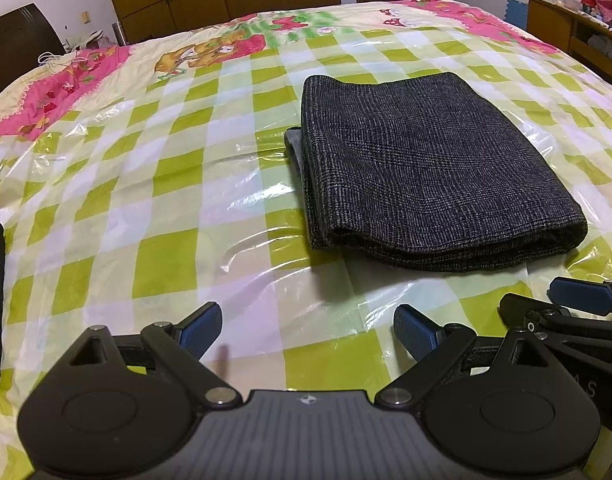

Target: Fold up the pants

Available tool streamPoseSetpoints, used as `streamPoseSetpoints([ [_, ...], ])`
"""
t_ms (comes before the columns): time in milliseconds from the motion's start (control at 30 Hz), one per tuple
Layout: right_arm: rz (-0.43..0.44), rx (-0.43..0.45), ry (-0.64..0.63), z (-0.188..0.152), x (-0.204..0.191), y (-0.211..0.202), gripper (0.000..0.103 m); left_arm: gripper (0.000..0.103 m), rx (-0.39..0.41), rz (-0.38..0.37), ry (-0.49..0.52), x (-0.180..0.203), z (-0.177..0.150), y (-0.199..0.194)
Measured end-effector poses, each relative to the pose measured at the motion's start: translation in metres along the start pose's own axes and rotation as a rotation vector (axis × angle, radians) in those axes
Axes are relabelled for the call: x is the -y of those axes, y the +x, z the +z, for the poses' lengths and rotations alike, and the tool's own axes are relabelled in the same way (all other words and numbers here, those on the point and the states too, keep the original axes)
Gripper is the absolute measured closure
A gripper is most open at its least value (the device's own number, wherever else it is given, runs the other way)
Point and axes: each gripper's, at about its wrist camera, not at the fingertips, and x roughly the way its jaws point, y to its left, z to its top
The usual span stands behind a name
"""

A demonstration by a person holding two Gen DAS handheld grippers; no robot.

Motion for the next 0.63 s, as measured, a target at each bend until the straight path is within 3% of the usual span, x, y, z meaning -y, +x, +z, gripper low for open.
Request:
streamPoseSetpoints([
  [633,0.001,0.004,-0.003,0.0009,-0.0005,-0.0005,0.053,0.000,0.008,0.007,-0.012,-0.0011,0.0000,0.0004],
])
